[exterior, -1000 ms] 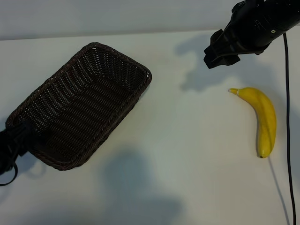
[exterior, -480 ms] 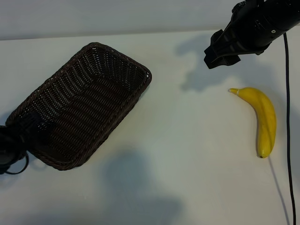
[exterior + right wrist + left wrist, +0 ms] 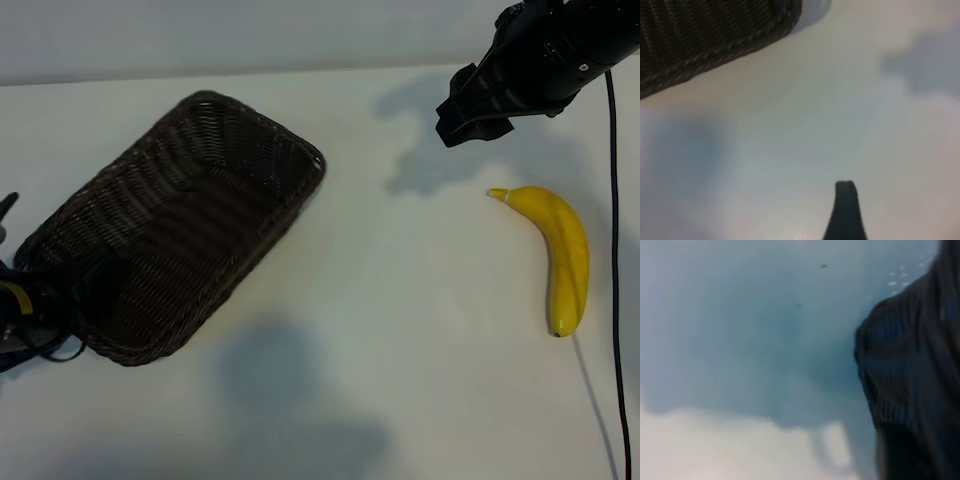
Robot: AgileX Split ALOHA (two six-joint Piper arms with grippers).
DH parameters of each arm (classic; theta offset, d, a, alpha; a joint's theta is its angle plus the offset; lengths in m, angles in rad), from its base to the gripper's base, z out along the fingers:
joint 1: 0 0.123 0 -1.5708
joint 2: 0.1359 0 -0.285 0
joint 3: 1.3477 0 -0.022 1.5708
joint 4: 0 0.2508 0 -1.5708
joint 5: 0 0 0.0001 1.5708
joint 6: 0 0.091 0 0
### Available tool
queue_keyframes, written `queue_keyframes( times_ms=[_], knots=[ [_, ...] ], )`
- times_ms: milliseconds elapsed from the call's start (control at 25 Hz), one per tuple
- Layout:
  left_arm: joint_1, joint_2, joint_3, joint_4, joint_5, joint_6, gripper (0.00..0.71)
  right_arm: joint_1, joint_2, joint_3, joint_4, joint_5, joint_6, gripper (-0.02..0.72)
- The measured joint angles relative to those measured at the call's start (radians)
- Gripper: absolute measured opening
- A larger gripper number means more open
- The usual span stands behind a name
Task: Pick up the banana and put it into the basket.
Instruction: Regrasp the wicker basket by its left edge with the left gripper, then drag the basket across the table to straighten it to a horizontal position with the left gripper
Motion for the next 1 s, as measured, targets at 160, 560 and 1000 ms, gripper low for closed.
queue_keyframes(
  times_ms=[160, 560, 1000],
  knots=[
    [0.000, 0.030, -0.002, 0.015, -0.068, 0.011, 0.156, 0.000, 0.000, 0.000, 0.000, 0.000, 0.000, 0.560],
    [0.000, 0.030, -0.002, 0.018, -0.083, 0.053, 0.156, 0.000, 0.000, 0.000, 0.000, 0.001, 0.000, 0.560],
    [-0.001, 0.016, -0.205, -0.187, 0.161, 0.483, 0.155, 0.000, 0.000, 0.000, 0.000, 0.001, 0.000, 0.560]
  ],
)
